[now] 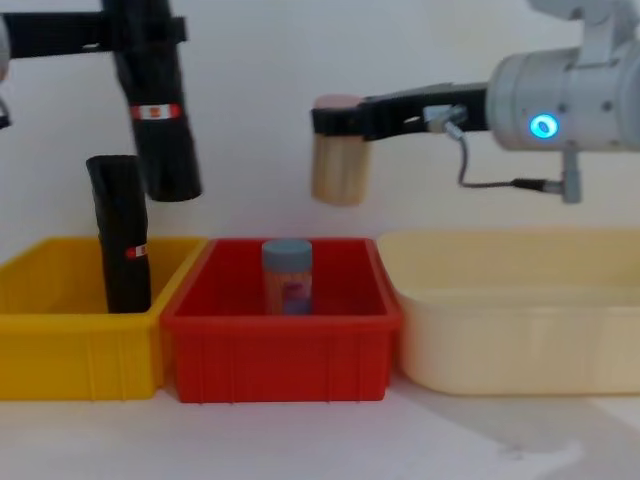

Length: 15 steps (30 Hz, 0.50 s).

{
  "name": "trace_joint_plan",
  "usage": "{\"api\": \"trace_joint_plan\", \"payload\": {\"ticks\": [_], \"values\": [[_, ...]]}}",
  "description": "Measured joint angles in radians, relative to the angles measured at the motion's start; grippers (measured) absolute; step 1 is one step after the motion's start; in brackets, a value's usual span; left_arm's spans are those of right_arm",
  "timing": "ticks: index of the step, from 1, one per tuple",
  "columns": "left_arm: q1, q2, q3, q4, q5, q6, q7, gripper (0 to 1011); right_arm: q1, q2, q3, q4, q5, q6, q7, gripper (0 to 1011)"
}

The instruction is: Pick up the garbage bag with the one hand and transfer it to the other hand.

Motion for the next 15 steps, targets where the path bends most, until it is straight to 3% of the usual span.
{"api": "trace_joint_plan", "payload": {"ticks": [9, 15], "values": [[-0.086, -0.072, 0.069, 0.07, -0.022, 0.018, -0.034, 498, -0.052, 0.062, 0.066, -0.111, -0.017, 0.045, -0.064, 647], [-0.155, -0.141, 0.125, 0.155, -0.027, 0.01, -0.056, 498, -0.092, 0.101, 0.116, -0.164, -0.025, 0.077, -0.103, 647]]}}
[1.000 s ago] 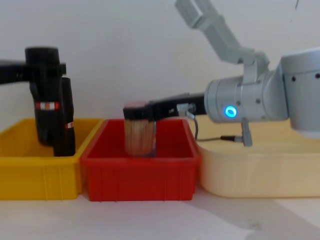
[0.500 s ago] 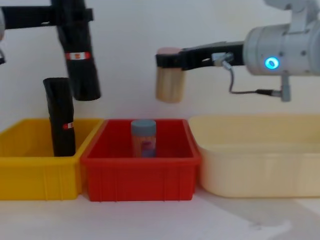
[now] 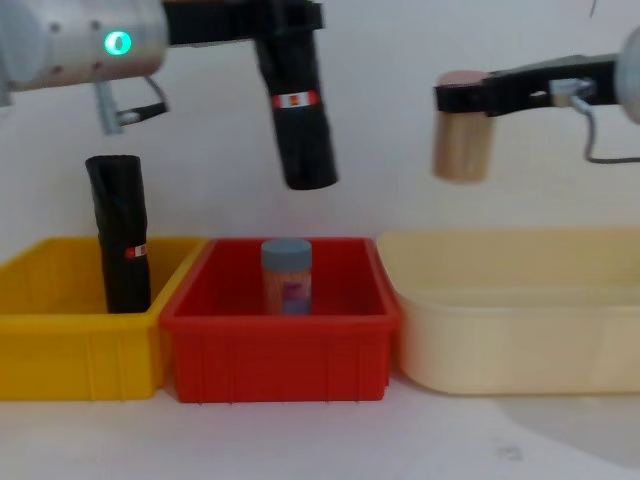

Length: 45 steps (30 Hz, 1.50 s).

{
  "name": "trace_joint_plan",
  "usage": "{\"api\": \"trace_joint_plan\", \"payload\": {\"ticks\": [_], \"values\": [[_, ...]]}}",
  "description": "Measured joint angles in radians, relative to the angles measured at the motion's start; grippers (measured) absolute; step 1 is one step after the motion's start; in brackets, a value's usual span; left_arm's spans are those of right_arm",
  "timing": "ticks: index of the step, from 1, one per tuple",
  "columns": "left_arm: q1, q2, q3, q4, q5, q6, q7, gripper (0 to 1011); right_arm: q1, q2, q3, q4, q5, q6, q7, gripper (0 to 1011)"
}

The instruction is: Pick up the garbage bag with the one hand and transfer it to the other hand.

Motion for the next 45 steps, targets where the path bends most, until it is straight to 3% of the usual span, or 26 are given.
{"api": "trace_joint_plan", "payload": {"ticks": [6, 14, 24, 28, 36, 45], "values": [[-0.075, -0.072, 0.051, 0.101, -0.001, -0.029, -0.019, 498, -0.034, 0.038, 0.055, -0.025, -0.004, 0.033, -0.029, 647], [-0.132, -0.125, 0.087, 0.178, 0.001, -0.055, -0.031, 498, -0.055, 0.079, 0.114, -0.019, 0.0, 0.069, -0.039, 651], [-0.169, -0.159, 0.112, 0.229, 0.003, -0.071, -0.039, 498, -0.068, 0.104, 0.152, -0.009, 0.005, 0.092, -0.043, 895], [-0.179, -0.168, 0.118, 0.242, 0.003, -0.075, -0.041, 498, -0.07, 0.106, 0.156, -0.009, 0.005, 0.095, -0.043, 1001], [-0.189, -0.178, 0.124, 0.255, 0.004, -0.079, -0.043, 498, -0.077, 0.108, 0.149, -0.023, 0.007, 0.085, -0.019, 1001], [-0.194, -0.183, 0.128, 0.263, 0.005, -0.081, -0.044, 498, -0.077, 0.105, 0.119, -0.033, 0.013, 0.043, 0.041, 1001]]}}
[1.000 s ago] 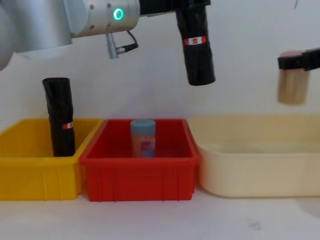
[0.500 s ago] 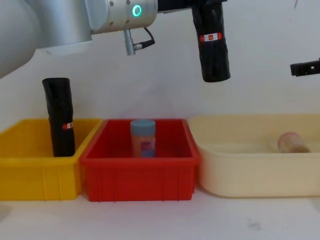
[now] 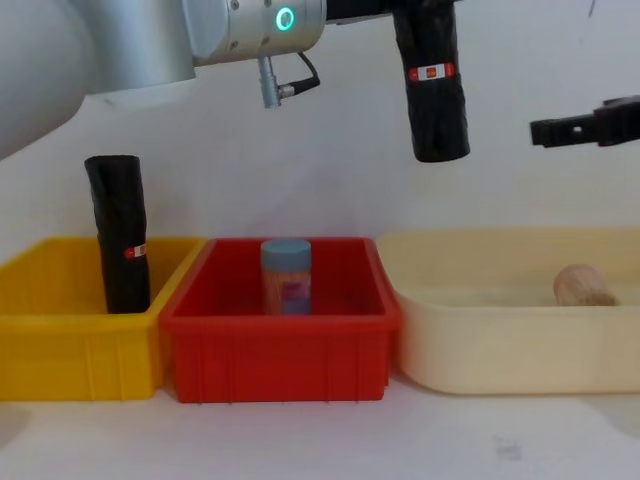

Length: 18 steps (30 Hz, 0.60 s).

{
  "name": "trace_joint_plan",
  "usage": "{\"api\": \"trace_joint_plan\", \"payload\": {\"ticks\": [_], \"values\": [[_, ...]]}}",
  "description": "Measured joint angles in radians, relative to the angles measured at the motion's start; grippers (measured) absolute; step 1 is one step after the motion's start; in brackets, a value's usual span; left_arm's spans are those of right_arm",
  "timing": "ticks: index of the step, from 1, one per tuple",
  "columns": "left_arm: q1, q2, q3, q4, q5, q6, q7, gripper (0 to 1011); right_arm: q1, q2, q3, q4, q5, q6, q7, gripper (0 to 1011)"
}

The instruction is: Pick up the garbage bag with the one hand and transfer it to the other hand.

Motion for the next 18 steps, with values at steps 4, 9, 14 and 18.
{"api": "trace_joint_plan", "payload": {"ticks": [4, 9, 14, 18], "values": [[-0.002, -0.002, 0.001, 0.002, 0.0, 0.0, -0.001, 498, 0.01, -0.006, -0.019, 0.011, 0.009, -0.029, 0.035, 1001], [-0.003, -0.003, 0.002, 0.004, 0.0, -0.001, -0.001, 498, 0.022, -0.017, -0.031, 0.029, 0.021, -0.054, 0.058, 1001], [-0.004, -0.003, 0.002, 0.005, 0.0, -0.001, -0.001, 498, 0.037, -0.033, -0.04, 0.055, 0.034, -0.076, 0.071, 1001], [-0.004, -0.004, 0.003, 0.006, 0.0, -0.002, -0.001, 498, 0.048, -0.041, -0.043, 0.071, 0.041, -0.086, 0.075, 1001]]}}
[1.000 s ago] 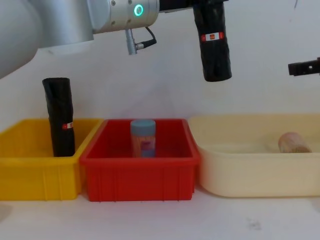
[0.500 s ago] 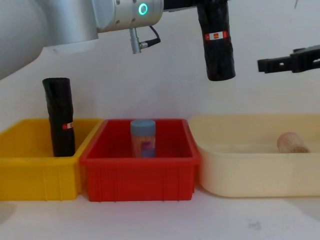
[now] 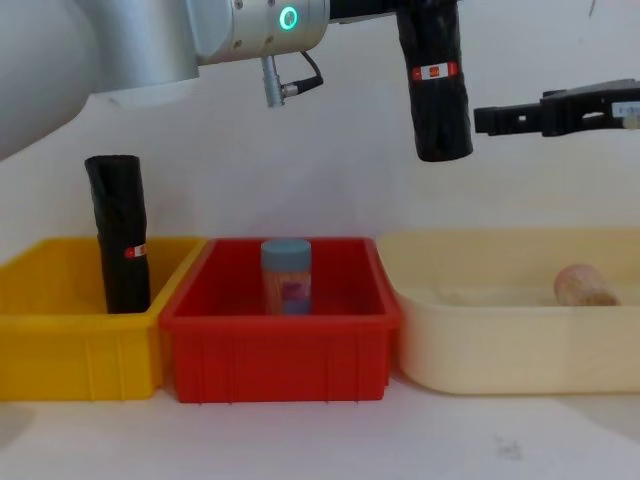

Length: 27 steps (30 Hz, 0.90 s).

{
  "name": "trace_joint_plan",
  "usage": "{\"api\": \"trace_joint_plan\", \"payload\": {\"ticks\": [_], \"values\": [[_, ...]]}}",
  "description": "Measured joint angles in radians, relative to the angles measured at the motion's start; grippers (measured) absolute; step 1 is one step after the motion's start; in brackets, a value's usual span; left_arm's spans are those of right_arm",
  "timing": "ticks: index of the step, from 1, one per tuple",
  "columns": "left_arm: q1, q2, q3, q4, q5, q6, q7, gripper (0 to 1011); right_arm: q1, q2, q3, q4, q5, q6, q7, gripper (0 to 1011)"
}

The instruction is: Pick up the garbage bag with the one hand and transfer it to the other hand.

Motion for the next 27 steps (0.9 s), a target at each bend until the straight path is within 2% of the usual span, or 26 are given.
{"api": "trace_joint_plan", "payload": {"ticks": [14, 27], "values": [[-0.001, -0.001, 0.0, 0.001, 0.0, 0.0, 0.0, 498, 0.029, -0.016, -0.018, 0.038, 0.021, -0.027, 0.021, 1001], [-0.001, -0.001, 0.0, 0.001, 0.0, 0.0, 0.0, 498, 0.062, -0.026, -0.055, 0.08, 0.03, -0.048, 0.051, 1001]]}}
